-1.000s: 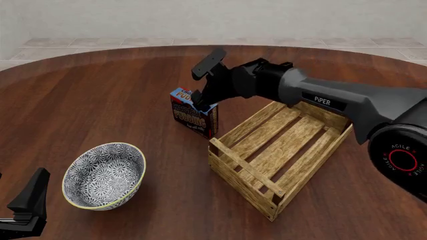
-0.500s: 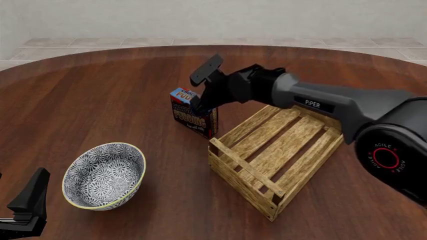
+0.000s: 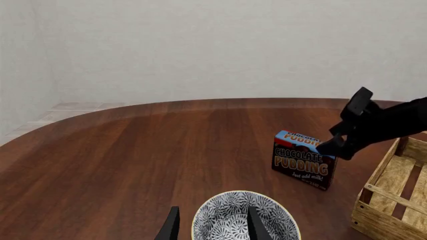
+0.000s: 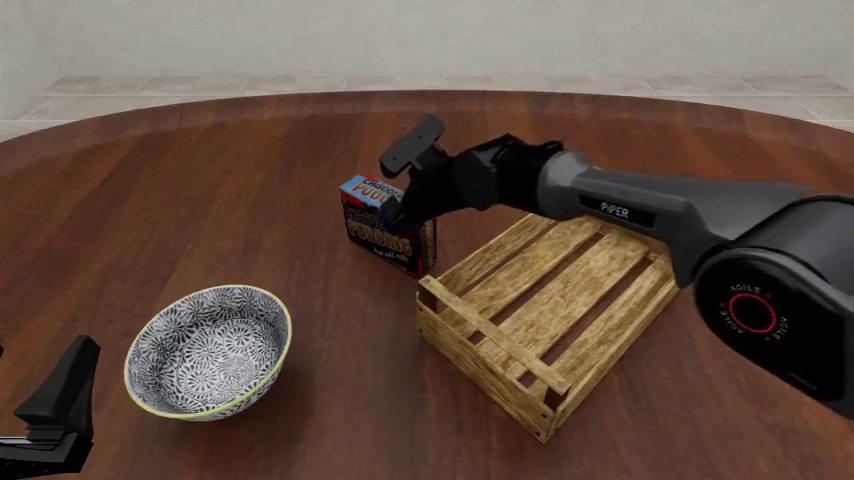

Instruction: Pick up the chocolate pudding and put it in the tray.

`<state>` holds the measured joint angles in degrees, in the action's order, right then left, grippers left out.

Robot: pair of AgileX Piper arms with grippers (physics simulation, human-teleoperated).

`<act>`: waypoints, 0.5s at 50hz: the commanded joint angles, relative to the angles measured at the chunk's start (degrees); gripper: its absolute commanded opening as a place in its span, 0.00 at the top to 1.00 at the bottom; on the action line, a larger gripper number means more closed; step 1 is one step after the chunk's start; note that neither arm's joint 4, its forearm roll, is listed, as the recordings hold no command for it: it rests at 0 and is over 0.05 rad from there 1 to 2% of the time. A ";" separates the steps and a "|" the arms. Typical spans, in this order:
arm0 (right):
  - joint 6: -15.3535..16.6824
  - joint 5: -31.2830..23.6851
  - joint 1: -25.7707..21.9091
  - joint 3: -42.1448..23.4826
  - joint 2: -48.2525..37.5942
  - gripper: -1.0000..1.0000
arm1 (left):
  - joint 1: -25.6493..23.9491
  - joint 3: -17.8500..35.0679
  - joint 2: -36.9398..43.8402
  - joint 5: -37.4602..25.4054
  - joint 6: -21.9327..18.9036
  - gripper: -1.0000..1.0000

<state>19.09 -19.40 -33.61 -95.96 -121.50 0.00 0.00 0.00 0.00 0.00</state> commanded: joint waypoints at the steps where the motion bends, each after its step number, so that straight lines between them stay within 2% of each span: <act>1: -0.30 0.13 0.06 -0.19 -0.57 0.00 | 0.00 0.00 0.00 0.00 0.00 0.00; 25: -0.59 0.21 0.51 -0.44 -1.21 0.00 | 0.00 0.00 0.00 0.00 0.00 0.00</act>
<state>18.60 -19.26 -33.27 -96.46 -122.57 0.00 0.00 0.00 0.00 0.00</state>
